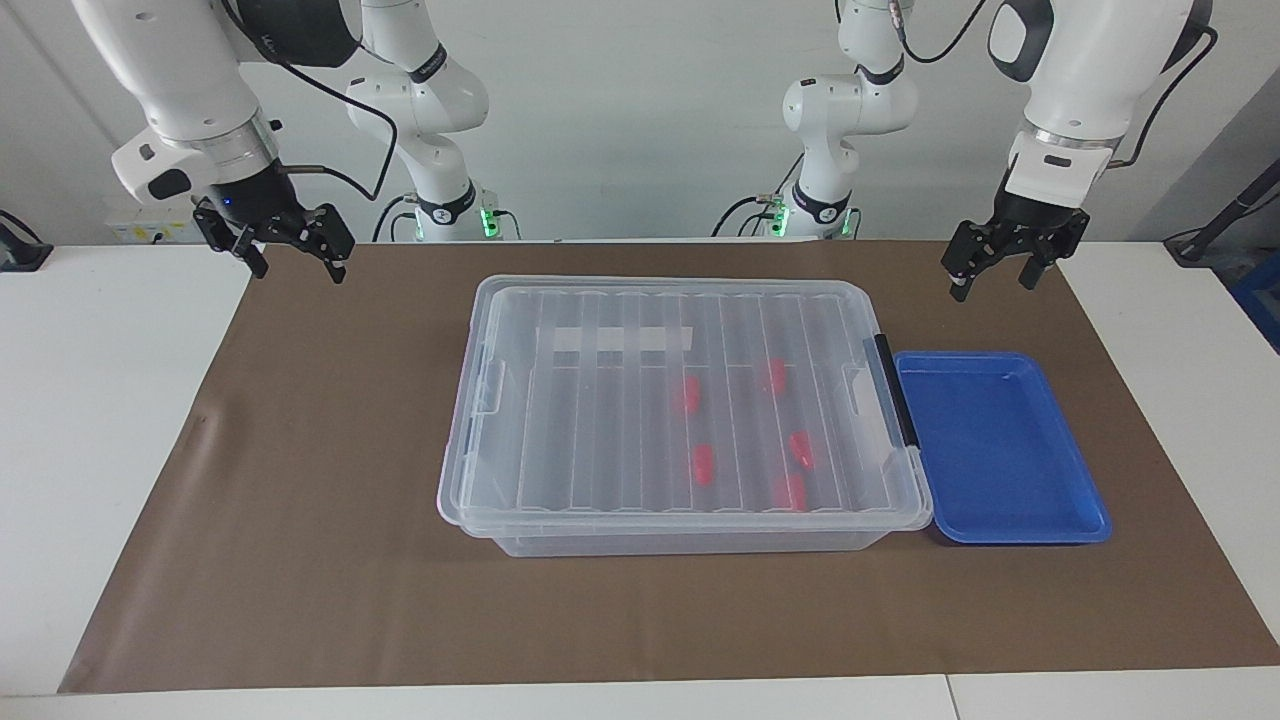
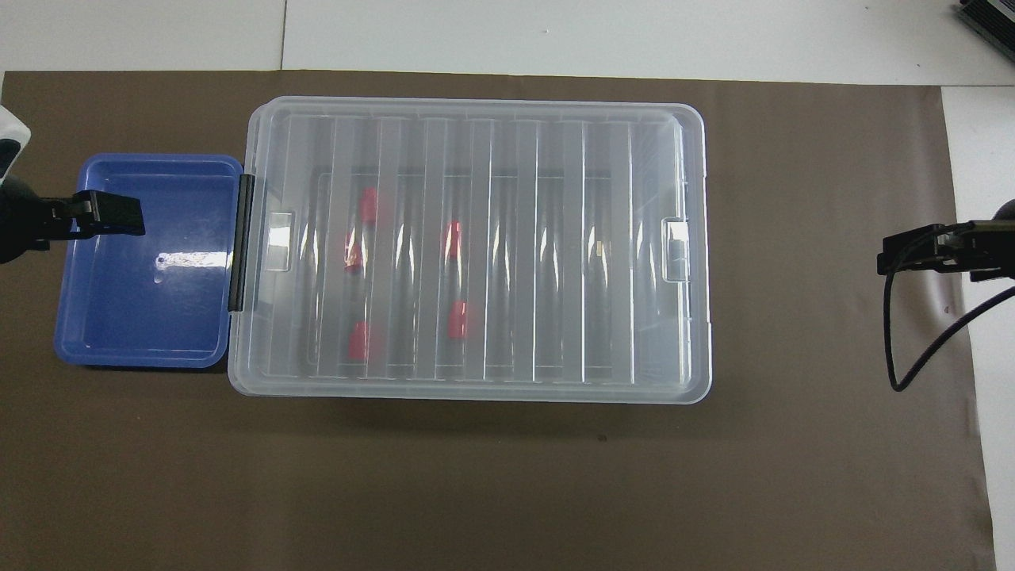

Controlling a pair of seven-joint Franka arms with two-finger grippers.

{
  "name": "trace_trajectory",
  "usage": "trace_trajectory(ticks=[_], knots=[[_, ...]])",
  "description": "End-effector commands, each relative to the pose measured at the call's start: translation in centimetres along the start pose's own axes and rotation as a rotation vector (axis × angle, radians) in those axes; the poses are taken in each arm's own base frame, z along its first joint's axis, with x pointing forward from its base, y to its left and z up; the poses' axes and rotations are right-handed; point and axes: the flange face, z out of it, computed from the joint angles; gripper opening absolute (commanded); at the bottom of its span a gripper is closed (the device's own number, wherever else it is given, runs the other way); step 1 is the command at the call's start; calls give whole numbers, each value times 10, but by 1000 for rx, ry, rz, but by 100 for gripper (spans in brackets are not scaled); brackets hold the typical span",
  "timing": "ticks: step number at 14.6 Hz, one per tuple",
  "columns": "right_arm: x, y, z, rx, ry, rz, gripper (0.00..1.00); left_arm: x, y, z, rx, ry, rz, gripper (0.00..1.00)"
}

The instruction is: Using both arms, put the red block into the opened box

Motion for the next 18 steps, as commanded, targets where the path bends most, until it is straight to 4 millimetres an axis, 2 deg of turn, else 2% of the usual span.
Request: trace_trajectory(ticks=[1,13,16,18], knots=[[-2,-1,-1,-16,-6,4,100,-5,7,-7,-33,-21,13,100],[-3,0,-1,-16,-8,6,100,-10,7,-3,-31,-66,11,100],[-3,1,0,-15,-9,9,100,-7,1,-18,-28,-81,0,100],[-3,1,0,-16,-9,9,100,-6,-3,-18,-25,-87,-4,100]])
